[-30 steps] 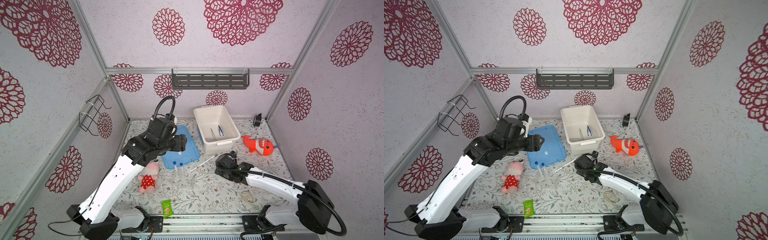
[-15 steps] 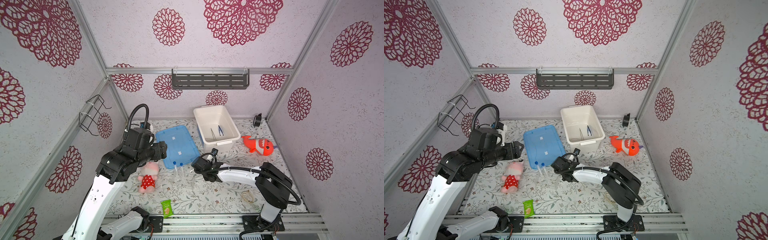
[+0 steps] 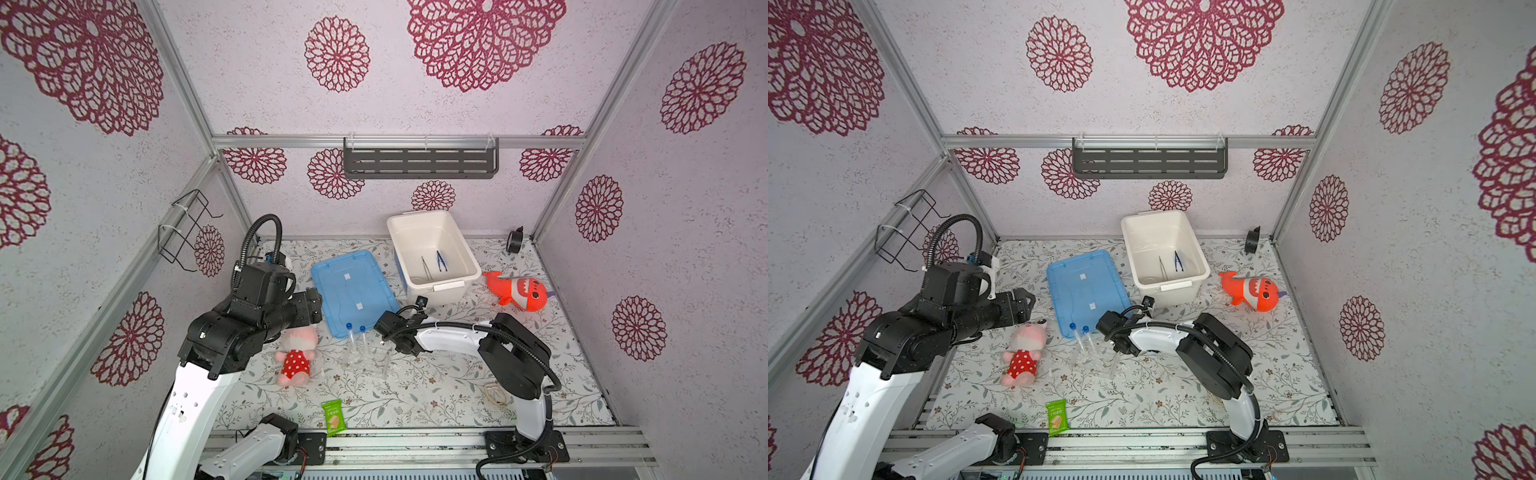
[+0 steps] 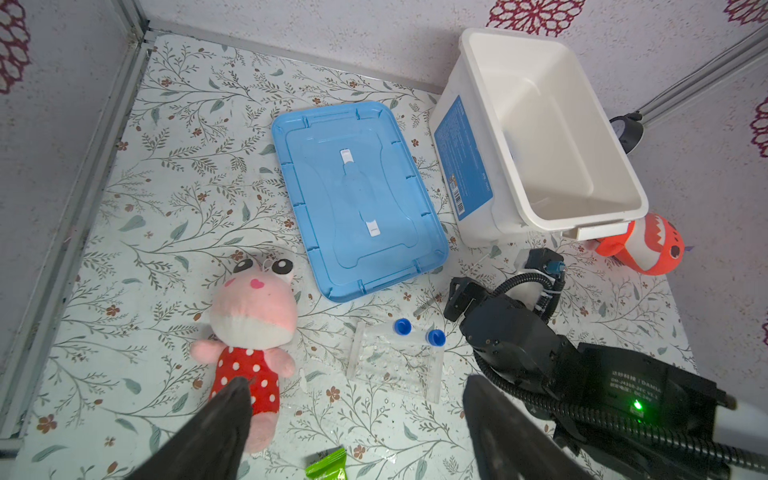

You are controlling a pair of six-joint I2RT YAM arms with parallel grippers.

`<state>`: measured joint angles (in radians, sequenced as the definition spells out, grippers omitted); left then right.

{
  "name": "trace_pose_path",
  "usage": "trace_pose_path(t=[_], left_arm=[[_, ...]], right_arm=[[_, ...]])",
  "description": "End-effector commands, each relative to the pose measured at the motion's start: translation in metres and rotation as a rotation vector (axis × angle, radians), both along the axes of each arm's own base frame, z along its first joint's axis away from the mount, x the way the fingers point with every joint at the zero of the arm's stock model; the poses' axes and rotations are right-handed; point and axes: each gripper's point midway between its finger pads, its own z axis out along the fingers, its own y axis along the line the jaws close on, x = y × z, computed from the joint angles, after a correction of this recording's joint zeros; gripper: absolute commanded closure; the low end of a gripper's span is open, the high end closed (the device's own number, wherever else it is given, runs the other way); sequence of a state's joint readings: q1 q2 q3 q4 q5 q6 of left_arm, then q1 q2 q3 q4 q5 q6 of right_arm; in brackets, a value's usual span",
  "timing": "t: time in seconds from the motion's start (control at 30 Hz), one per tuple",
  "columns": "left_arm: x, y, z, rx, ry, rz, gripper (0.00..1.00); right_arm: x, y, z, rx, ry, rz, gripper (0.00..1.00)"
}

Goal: Organize the chemistry lab equipment

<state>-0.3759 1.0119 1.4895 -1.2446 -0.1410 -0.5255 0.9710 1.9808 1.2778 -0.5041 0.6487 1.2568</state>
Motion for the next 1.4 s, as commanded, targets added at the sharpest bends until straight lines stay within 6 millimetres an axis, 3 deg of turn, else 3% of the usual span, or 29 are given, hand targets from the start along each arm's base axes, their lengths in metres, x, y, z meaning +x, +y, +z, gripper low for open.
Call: trace_pose_path(t=[0.0, 0.13, 0.4, 0.7, 0.9, 1.1, 1.13, 1.23, 1.37], left_arm=[[-0.001, 0.005, 0.005, 0.001, -0.012, 0.013, 0.16], [0.0, 0.005, 0.003, -0.011, -0.01, 0.014, 0.16], [0.001, -0.001, -0.001, -0.038, 0.005, -0.006, 0.17], [-0.005, -0.032, 0.0, -0.138, -0.021, -0.173, 0.21], [-0.009, -0.061, 0.004, -0.27, -0.077, -0.304, 0.25], [-0.019, -0.09, -0.015, -0.309, -0.085, -0.421, 0.27], [-0.02, -0.092, -0.022, -0.28, -0.082, -0.427, 0.27], [-0.025, -0.1, -0.039, -0.204, -0.069, -0.451, 0.28], [-0.028, -0.108, -0.052, -0.133, -0.054, -0.462, 0.28]], right_arm=[[0.0, -0.011, -0.005, -0.04, 0.045, -0.025, 0.01], [0.002, -0.014, -0.017, -0.011, 0.091, -0.043, 0.03], [-0.007, -0.032, -0.014, -0.047, 0.101, -0.079, 0.06], [-0.041, -0.068, -0.016, 0.03, 0.152, -0.174, 0.09], [-0.049, -0.088, -0.012, 0.072, 0.151, -0.202, 0.1], [-0.053, -0.096, 0.004, 0.228, 0.13, -0.249, 0.09], [-0.056, -0.098, 0.005, 0.262, 0.141, -0.27, 0.12], [-0.065, -0.103, 0.004, 0.343, 0.168, -0.366, 0.43], [-0.078, -0.098, -0.005, 0.351, 0.276, -0.393, 0.4]])
